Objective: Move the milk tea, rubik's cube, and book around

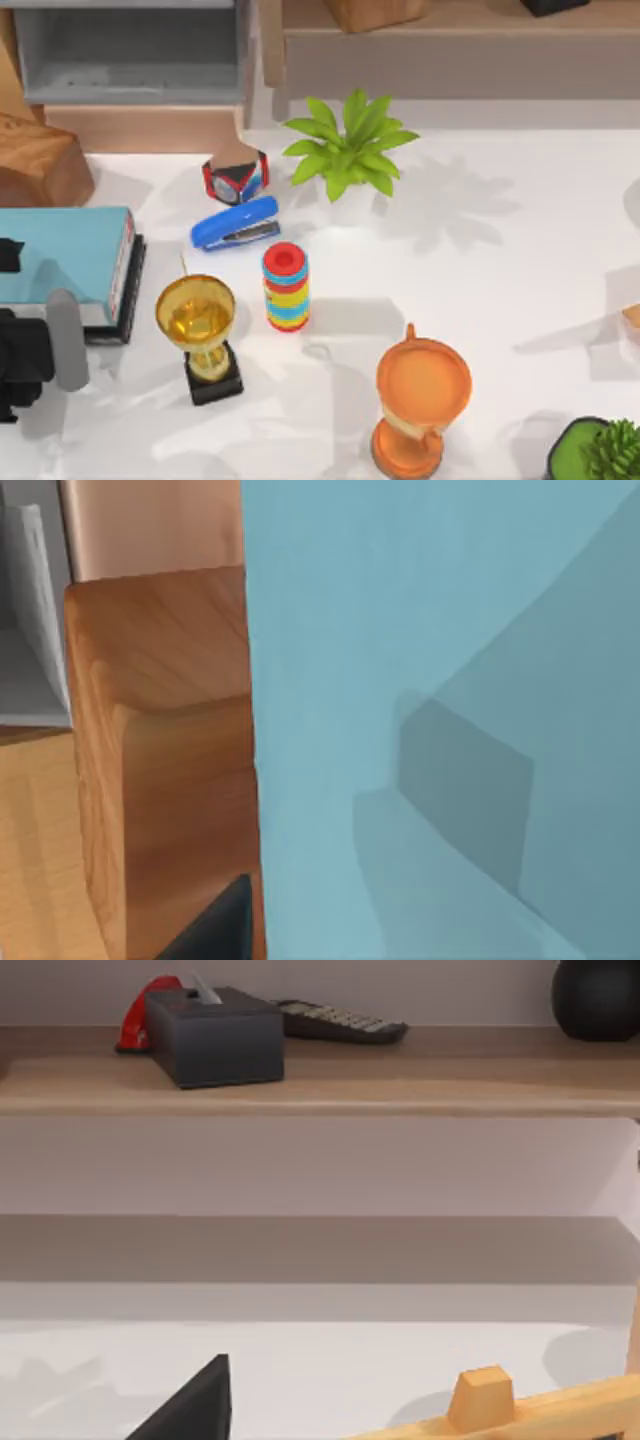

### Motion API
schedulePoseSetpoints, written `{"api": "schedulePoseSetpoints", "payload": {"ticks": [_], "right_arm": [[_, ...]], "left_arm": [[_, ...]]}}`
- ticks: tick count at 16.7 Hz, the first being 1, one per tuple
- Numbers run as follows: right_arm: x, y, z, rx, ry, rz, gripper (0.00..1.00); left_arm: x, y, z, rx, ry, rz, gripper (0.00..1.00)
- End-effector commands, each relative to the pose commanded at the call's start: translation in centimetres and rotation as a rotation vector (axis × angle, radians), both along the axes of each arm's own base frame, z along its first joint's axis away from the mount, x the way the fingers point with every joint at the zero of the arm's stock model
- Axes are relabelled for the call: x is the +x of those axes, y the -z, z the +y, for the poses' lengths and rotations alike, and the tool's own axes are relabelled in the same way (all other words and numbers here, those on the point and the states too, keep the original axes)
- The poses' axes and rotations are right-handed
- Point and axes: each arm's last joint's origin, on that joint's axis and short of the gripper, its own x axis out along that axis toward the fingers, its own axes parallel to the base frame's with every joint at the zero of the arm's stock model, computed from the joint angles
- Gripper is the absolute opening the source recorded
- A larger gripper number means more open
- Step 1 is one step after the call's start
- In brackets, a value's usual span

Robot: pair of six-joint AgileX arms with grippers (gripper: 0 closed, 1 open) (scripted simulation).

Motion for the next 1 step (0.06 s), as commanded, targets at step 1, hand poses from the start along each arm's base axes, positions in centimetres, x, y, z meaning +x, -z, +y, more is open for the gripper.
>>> {"api": "schedulePoseSetpoints", "payload": {"ticks": [1], "right_arm": [[0.00,0.00,0.00,0.000,0.000,0.000,1.00]], "left_arm": [[0.00,0.00,0.00,0.000,0.000,0.000,1.00]]}}
